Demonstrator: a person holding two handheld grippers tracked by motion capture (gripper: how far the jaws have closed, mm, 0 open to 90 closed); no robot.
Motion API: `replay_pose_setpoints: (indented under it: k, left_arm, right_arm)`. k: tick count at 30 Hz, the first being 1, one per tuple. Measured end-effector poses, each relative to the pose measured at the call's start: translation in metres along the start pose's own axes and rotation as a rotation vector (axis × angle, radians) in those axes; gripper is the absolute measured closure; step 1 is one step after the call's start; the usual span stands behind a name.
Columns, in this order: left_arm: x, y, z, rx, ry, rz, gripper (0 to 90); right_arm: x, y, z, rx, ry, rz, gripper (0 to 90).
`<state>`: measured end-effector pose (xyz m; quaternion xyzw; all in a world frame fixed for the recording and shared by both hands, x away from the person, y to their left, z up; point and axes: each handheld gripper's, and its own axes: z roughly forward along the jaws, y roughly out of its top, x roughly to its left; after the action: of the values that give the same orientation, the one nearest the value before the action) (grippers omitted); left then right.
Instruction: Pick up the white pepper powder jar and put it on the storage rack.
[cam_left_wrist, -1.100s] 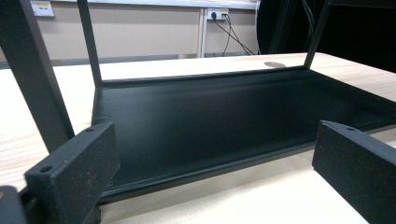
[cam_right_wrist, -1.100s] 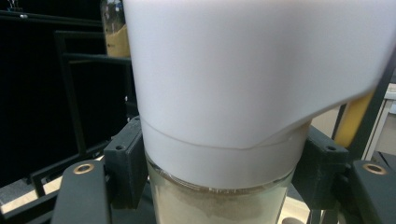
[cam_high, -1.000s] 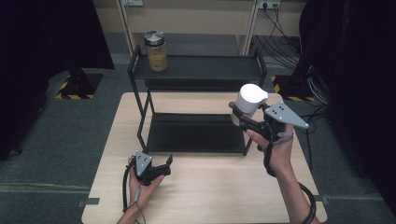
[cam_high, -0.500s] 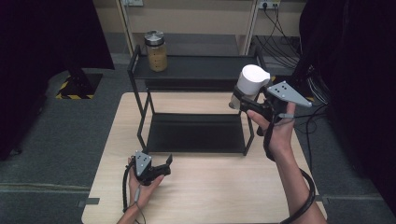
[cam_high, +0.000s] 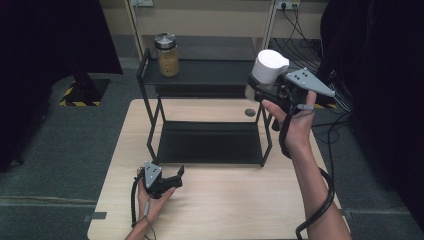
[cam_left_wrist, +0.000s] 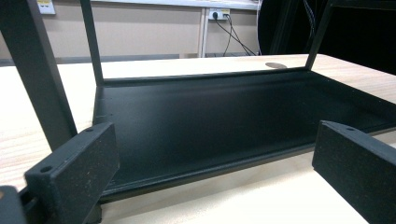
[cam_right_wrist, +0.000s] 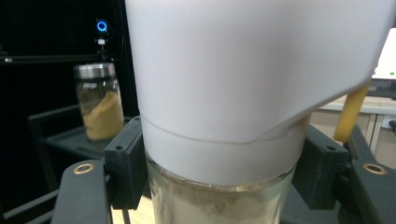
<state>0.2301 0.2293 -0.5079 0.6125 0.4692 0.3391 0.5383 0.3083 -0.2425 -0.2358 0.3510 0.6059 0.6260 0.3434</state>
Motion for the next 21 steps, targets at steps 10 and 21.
replay_pose_setpoints:
  k: [10, 21]
  left_arm:
    - [0.0, 0.0, 0.0, 0.003, 0.002, -0.003, 0.0]
    - [0.0, 0.001, 0.001, 0.003, 0.002, -0.006, 0.0]
  right_arm:
    - [0.006, 0.023, 0.041, 0.014, -0.068, -0.042, 31.2]
    - [0.014, 0.022, 0.088, 0.086, -0.12, -0.061, 31.1]
